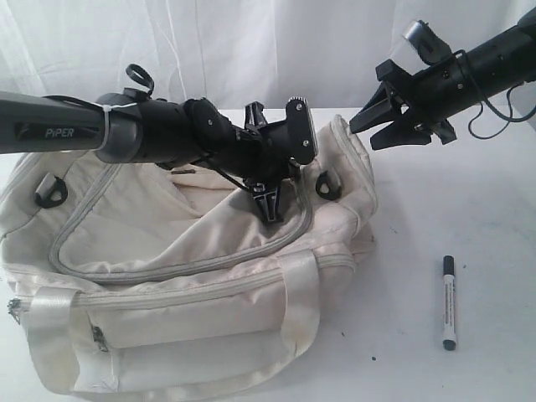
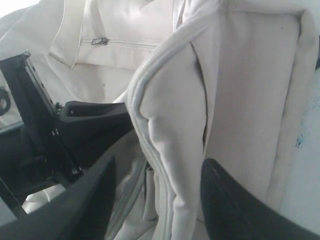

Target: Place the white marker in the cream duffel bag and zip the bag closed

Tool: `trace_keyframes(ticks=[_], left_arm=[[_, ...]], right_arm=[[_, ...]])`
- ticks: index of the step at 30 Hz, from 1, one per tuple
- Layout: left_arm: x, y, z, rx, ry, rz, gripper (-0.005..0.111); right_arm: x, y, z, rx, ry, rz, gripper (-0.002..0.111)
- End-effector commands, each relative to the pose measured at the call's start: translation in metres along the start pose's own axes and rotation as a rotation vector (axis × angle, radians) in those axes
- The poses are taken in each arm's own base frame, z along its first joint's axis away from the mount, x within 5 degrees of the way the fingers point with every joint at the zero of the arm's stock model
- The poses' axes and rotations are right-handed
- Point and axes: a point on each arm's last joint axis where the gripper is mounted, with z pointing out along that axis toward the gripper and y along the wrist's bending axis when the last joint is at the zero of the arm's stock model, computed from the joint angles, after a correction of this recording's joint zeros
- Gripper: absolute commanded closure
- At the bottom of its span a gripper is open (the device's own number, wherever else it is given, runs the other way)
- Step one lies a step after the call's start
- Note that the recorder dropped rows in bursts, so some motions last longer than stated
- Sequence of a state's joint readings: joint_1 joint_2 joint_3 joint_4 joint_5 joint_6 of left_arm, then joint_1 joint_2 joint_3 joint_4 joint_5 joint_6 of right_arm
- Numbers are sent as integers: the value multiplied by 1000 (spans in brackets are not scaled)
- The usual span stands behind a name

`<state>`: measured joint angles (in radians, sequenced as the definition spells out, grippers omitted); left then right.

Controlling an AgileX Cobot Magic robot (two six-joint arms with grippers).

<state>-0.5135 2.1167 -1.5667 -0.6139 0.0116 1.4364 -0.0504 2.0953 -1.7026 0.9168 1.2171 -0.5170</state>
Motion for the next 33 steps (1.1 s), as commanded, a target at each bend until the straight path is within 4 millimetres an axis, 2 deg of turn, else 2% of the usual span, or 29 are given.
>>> trace_keyframes(ticks=[1, 8, 10, 16, 19, 22, 28, 30, 31, 33], left_arm=[[-7, 11, -3, -40, -24, -20, 107], [-32, 20, -28, -9, -86, -23, 107], [-43, 19, -46, 75, -114, -47, 107], [-52, 9, -66, 258, -120, -110, 107], [-52, -2, -72, 388, -112, -97, 107], [-53, -6, -76, 444, -109, -93, 107], [-56, -4, -83, 441, -118, -85, 107], [-56, -6, -84, 466, -117, -86, 107], [-56, -7, -85, 487, -111, -102, 107], [-55, -11, -87, 531, -99, -125, 107]], right_arm=[[1, 3, -2, -11, -4, -19, 60], [1, 3, -2, -11, -4, -19, 60], [1, 3, -2, -11, -4, -27, 60], [1, 4, -1, -13, -4, -28, 59], [2, 11, 7, -21, 15, -79, 56], [4, 20, 18, -9, 37, -164, 47], [1, 20, 20, 24, 10, -187, 47], [-2, 15, 30, 49, -14, -175, 47], [-3, 8, 38, 62, -27, -108, 48], [-2, 3, 44, 56, -14, -71, 56]])
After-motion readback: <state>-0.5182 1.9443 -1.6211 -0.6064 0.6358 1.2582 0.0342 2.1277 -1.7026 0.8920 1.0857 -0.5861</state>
